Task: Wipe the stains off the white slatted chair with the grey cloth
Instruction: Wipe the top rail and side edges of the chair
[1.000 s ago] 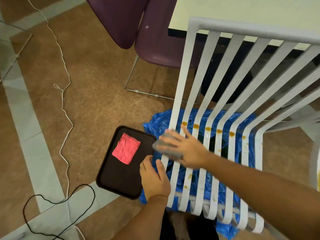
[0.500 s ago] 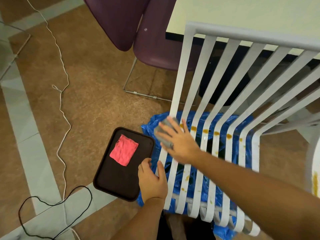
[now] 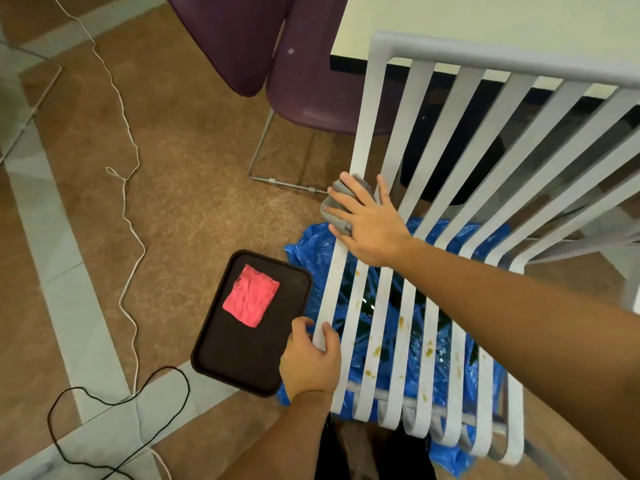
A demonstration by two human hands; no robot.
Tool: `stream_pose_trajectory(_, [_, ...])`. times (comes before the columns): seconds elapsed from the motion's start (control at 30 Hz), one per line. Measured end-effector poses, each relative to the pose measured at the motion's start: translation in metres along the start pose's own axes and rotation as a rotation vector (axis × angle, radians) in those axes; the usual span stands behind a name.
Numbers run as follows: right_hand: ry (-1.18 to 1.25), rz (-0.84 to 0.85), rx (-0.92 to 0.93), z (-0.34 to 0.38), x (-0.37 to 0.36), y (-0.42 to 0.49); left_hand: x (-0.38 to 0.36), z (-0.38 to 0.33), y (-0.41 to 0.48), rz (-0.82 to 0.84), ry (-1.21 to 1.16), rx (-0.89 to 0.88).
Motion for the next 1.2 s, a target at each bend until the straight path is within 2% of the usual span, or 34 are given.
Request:
stream_pose_trajectory(0.17, [0.366,0.131,-0.007,0.07,-0.016,-0.059,0.003,-0.005,-0.001,-0.006,-0.061,0.038])
stream_pose_trajectory(0.27, [0.639,0.195,0.068,0.119,-0.015,-0.109,0.004,-0.002,-0.001,0.051,-0.085,0.11])
stream_pose_trajectory(0.37, [0.81,0.237,0.168,0.123,-0.012,-0.127,0.006,-0.001,0.0,0.05,-0.116,0.11])
stream_pose_trajectory(0.5, [0.59,0.23,0.41,0.1,-0.01,-0.113,0.003,-0.007,0.002,0.04,-0.171,0.066])
stream_pose_trajectory(0.57, [0.417,0.193,0.456,0.082,-0.013,-0.09,0.004,-0.008,0.002,0.003,-0.189,0.067])
stream_pose_trajectory(0.73, [0.079,0.1,0.15,0.009,-0.012,-0.017,0.001,-0.006,0.002,0.006,-0.116,0.056])
stream_pose_trajectory(0.8, [0.048,0.078,0.042,0.007,-0.008,-0.009,-0.001,-0.004,0.002,0.019,-0.09,0.041])
stream_pose_trajectory(0.87, [0.141,0.093,0.046,0.025,-0.009,-0.02,-0.002,-0.002,0.002,0.021,-0.074,0.038])
stream_pose_trajectory(1.0, [0.348,0.177,0.413,0.082,-0.019,-0.082,-0.002,-0.002,0.003,0.012,-0.07,-0.015])
stream_pose_trajectory(1.1, [0.209,0.124,0.478,0.077,-0.02,-0.082,-0.004,-0.001,0.003,0.03,-0.068,-0.016])
stream_pose_trajectory(1.2, [0.016,0.099,0.383,0.038,-0.011,-0.039,-0.003,-0.001,0.003,0.033,-0.038,-0.022])
Point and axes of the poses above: each hand's wrist, its own y-axis towards the middle knuckle, its own x-axis out of the back of the hand, z = x × y, the point moved 5 cm from there along y, towards the middle knuckle, and after that the axes turned 11 degrees about -y, right-handed, at the moved point
